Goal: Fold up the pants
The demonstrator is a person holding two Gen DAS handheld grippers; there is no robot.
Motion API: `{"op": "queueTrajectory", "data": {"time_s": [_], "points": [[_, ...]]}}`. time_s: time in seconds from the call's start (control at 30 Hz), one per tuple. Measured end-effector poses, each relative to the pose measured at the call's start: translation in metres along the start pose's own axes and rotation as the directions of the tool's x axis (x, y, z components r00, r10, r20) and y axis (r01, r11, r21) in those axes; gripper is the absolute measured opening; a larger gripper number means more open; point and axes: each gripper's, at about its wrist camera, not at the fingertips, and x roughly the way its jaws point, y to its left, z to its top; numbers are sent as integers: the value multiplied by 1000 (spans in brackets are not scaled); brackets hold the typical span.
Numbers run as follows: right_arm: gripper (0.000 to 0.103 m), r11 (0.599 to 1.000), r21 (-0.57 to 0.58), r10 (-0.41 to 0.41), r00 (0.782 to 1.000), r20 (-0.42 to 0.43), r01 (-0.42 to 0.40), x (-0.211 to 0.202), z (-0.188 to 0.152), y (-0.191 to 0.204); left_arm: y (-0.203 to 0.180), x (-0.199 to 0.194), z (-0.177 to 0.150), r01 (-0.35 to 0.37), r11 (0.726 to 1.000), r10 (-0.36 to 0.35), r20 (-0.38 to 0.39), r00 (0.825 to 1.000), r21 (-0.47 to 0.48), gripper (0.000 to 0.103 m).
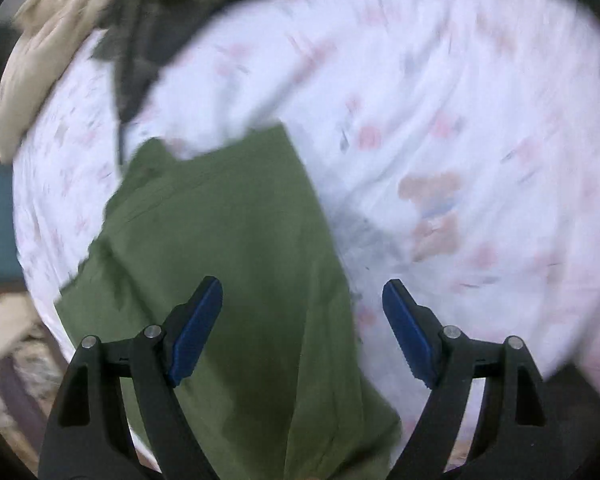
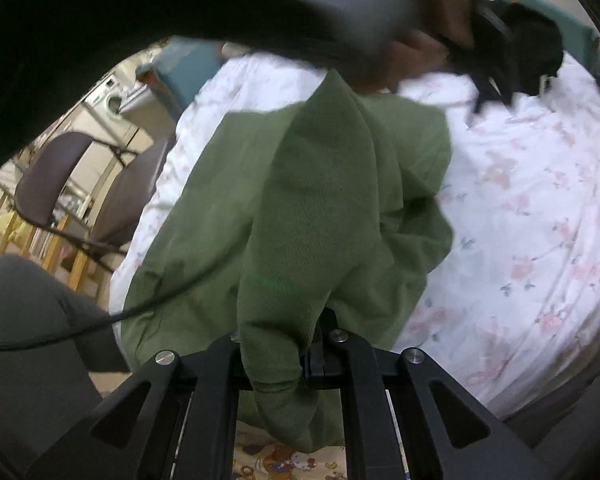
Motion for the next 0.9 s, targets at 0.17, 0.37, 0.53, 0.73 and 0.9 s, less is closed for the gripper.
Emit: {"op": "queueTrajectory", "data": {"time_s": [0.17,0.37,0.53,0.73,0.9], "points": [[8,999,-23,24,998,-60,-25,12,-2,4,28,64,24,-238,970,233,-77,969,-52,81],[8,998,8,65,994,-89,-65,18,1,-3,81,66,32,-179,975,176,-36,984,-130,45],[8,997,-62,47,995,-90,-53,20,3,10,88,50,24,-128,989,131,43,990,-71,7],[8,992,-112,51,998,-37,-54,6,0,20,162,-16,-9,180,952,-129,209,969,-249,6],[8,969,-229,123,988,94,-98,-25,1,46,248,-46,-64,475,783,-323,390,862,-401,6]]}}
